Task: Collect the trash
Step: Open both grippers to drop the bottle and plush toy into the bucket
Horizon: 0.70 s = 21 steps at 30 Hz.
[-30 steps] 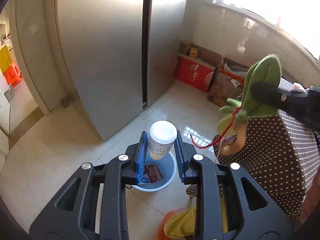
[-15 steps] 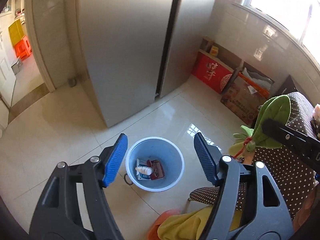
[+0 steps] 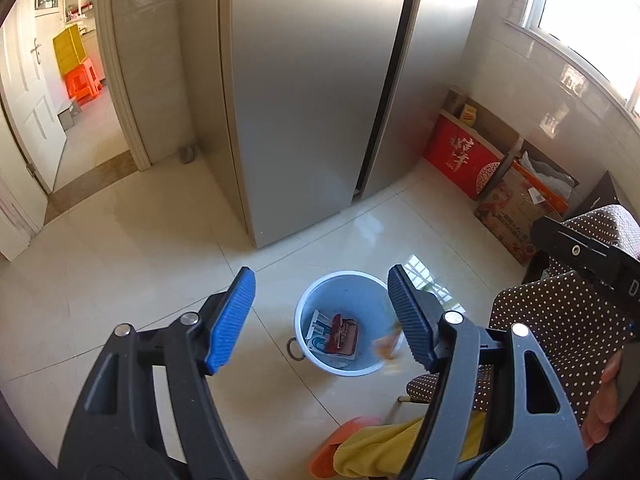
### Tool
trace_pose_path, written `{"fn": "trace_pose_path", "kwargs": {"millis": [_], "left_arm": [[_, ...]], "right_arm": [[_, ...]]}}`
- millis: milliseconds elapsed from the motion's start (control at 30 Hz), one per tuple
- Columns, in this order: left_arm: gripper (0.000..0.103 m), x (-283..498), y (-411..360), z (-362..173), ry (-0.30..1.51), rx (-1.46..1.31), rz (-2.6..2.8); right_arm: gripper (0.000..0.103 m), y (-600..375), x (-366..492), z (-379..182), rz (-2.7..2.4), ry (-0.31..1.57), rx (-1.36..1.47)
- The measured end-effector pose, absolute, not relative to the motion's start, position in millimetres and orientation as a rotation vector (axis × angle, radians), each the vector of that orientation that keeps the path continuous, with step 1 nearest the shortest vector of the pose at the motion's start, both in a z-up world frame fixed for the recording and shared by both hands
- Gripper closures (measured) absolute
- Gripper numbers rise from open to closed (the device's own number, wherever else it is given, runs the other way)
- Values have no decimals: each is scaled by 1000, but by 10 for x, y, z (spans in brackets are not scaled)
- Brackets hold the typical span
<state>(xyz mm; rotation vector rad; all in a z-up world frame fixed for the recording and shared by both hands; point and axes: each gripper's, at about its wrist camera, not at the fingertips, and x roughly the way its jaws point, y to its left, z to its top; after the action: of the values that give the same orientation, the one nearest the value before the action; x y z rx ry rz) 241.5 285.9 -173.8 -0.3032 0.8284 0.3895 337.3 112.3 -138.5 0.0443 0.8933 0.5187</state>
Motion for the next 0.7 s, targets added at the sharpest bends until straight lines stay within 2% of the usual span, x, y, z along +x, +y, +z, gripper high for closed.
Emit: {"fn": "trace_pose_path", "kwargs": {"millis": [433,700], "left_arm": [[35,2382,2443,-1515,790,-260,321],[35,2340,2060,-1300,748,-221,260]], "right_arm": [[39,744,3123,-1137,514,850,64],[39,251,2850,-801,485,768,85]]}}
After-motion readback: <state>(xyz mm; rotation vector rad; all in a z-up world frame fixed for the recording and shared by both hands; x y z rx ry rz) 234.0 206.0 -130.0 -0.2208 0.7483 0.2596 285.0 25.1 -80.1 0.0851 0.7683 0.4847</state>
